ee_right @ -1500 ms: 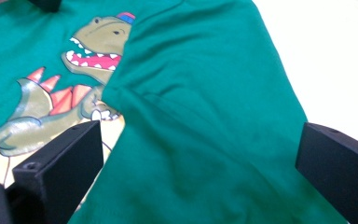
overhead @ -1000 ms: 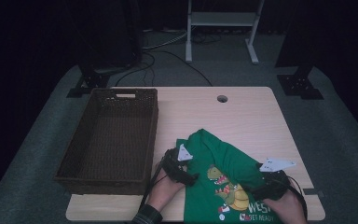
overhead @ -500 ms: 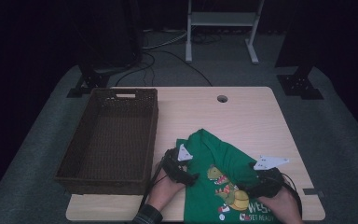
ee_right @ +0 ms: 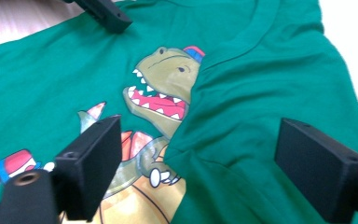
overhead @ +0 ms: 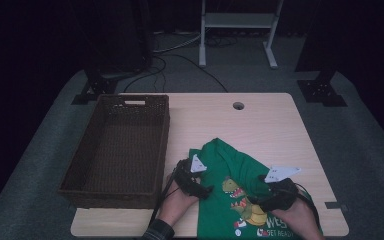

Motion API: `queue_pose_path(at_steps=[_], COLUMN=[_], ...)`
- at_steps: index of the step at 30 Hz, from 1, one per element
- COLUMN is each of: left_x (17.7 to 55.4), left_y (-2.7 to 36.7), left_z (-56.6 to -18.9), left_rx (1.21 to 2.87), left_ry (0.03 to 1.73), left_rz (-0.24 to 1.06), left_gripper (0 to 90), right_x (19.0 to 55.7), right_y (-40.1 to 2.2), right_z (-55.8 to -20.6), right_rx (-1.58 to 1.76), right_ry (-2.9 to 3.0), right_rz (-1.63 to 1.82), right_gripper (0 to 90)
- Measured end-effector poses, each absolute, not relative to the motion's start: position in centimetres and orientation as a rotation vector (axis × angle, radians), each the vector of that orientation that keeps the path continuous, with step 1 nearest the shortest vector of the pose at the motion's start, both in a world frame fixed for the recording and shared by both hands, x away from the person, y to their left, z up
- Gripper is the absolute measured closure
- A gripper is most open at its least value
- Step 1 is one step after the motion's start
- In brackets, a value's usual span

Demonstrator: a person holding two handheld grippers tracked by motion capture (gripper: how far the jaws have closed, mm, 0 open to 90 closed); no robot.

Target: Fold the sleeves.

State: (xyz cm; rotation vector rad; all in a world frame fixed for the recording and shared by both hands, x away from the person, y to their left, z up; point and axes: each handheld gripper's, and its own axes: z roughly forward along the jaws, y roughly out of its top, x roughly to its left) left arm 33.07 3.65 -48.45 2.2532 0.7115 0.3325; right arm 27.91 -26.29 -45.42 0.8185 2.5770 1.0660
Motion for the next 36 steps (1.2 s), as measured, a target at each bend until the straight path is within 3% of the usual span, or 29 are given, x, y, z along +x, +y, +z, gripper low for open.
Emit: queue_pose_path(at_steps=[13,29,36], left_x=[33.1,33.1,33.1], left_y=[3.6,3.6,3.6], left_z=[-48.5,-48.5,-48.5], left_rx=[2.253,2.254,2.252], left_ry=[0.711,0.711,0.712], left_rz=[0.332,0.332,0.331], left_gripper=[1.3,1.3,1.3], right_x=[28.8,28.6,28.6], right_y=[-26.3,-26.3,-26.4], right_z=[-46.8,-46.6,-46.4], right_rx=[0.831,0.814,0.833], right_ry=[2.648,2.605,2.594], right_rz=[0.966,0.926,0.936], right_gripper=[34.0,79.4,83.7])
